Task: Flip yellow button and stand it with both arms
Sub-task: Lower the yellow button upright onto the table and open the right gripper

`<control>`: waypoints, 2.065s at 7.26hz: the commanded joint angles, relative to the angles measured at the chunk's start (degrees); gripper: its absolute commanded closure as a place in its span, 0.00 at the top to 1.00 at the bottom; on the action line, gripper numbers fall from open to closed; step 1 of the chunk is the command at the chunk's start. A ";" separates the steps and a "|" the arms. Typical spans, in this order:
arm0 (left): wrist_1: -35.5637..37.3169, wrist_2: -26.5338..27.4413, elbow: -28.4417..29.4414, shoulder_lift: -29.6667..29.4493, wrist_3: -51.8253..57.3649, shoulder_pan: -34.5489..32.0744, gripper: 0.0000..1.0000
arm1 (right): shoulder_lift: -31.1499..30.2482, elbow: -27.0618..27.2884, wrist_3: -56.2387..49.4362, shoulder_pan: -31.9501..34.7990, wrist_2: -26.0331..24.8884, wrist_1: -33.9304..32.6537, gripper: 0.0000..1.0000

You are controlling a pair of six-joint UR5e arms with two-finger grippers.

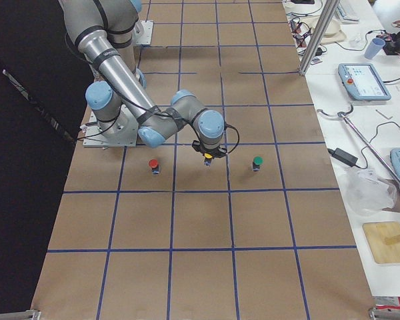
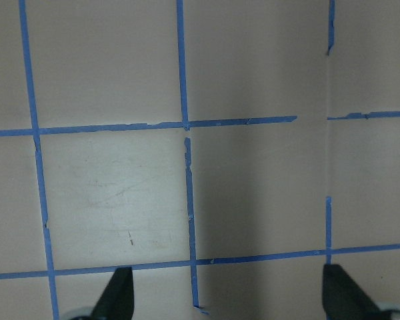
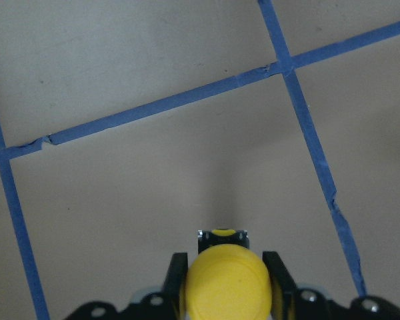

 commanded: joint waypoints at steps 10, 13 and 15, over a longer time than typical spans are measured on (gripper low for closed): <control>0.05 5.35 11.34 -8.21 -3.58 -0.39 1.00 | -0.99 -1.47 0.51 -0.04 0.53 0.47 0.93; 0.23 6.41 10.20 -7.62 -0.51 -0.74 1.00 | -7.76 -5.25 14.21 0.75 0.80 7.73 0.93; 0.32 5.62 9.40 -5.69 0.29 -0.04 1.00 | -12.06 -6.22 32.59 6.61 -0.33 13.27 0.99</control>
